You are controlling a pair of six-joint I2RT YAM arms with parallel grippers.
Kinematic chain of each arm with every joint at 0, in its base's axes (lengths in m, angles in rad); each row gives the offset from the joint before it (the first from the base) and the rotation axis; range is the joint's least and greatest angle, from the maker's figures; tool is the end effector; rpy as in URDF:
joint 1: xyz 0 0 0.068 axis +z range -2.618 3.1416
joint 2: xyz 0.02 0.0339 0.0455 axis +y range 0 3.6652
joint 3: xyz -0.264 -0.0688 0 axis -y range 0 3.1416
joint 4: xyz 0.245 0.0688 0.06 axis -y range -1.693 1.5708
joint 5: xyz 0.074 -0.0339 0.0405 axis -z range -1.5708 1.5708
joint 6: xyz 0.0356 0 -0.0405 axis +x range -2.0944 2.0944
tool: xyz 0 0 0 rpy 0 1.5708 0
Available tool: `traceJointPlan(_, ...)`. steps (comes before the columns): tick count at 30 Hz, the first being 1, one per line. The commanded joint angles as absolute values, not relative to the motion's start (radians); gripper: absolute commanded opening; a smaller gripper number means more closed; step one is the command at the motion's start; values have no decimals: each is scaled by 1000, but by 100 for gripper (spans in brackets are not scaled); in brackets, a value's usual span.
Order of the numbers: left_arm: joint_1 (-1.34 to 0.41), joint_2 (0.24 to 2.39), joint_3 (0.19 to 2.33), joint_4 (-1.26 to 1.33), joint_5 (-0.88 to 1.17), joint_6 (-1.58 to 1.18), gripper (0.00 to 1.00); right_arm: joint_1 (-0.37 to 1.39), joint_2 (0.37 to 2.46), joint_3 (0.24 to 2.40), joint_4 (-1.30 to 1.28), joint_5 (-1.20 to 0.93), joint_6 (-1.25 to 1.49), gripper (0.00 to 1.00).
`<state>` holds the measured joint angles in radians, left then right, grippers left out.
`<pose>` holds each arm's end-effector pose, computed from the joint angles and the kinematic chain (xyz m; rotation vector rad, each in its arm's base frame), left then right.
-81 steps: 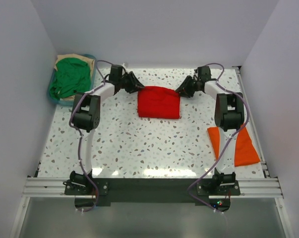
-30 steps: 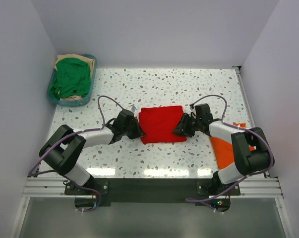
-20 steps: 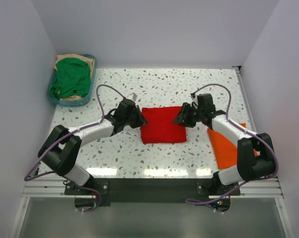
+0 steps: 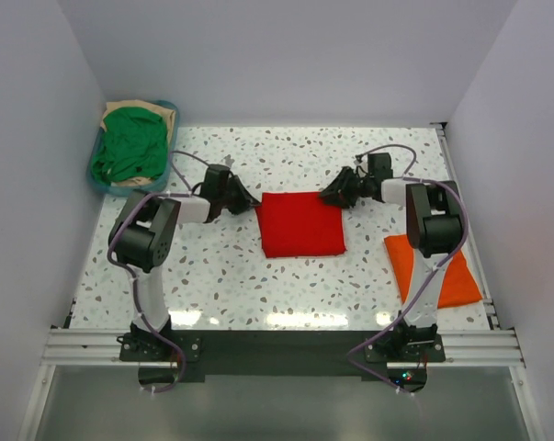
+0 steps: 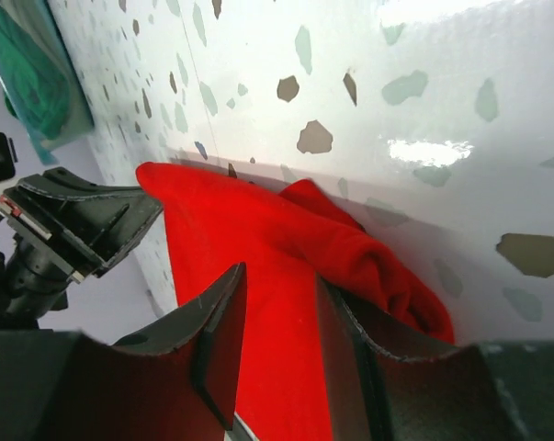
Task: Fold and stack the t-shirts
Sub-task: Fold the tshirt
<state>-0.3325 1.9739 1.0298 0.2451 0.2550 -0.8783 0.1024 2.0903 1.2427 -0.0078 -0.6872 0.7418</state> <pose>0.3741 -0.1387 0.1233 -0.5115 2.3619 -0.8937 0.4202 0.0659 0.1221 0.4690 2.4823 1.2007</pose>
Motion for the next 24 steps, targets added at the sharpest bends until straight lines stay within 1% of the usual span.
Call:
traceJointPlan(1,-319,1993,1055,301,279,-881,0,77,2103,1244,52,-719,791,40)
traceJointPlan(5,-308,1933,1061,313,324,-871,0,64,2030,1235,48,-738,795,41)
traceJointPlan(8,-311,1840,1052,249,298,-838,3,64,1976,1239,8,-718,779,42)
traceJointPlan(9,-314,1783,1042,233,287,-831,6,64,1933,1236,3,-709,763,42)
traceJointPlan(11,-322,1724,1005,174,250,-809,7,64,1893,1230,-50,-672,741,44)
traceJointPlan(13,-354,1658,982,131,227,-792,8,66,1826,1209,-112,-629,715,45)
traceJointPlan(14,-397,1642,956,124,221,-775,8,66,1798,1197,-120,-609,694,47)
traceJointPlan(16,-449,1609,939,88,183,-764,8,72,1734,1137,-115,-598,692,48)
traceJointPlan(18,-517,1598,907,80,161,-768,4,83,1701,1068,-95,-610,699,48)
traceJointPlan(20,-546,1600,853,115,173,-801,2,115,1657,1023,-91,-601,692,48)
traceJointPlan(24,-601,1647,798,169,179,-827,0,169,1620,844,-34,-587,702,48)
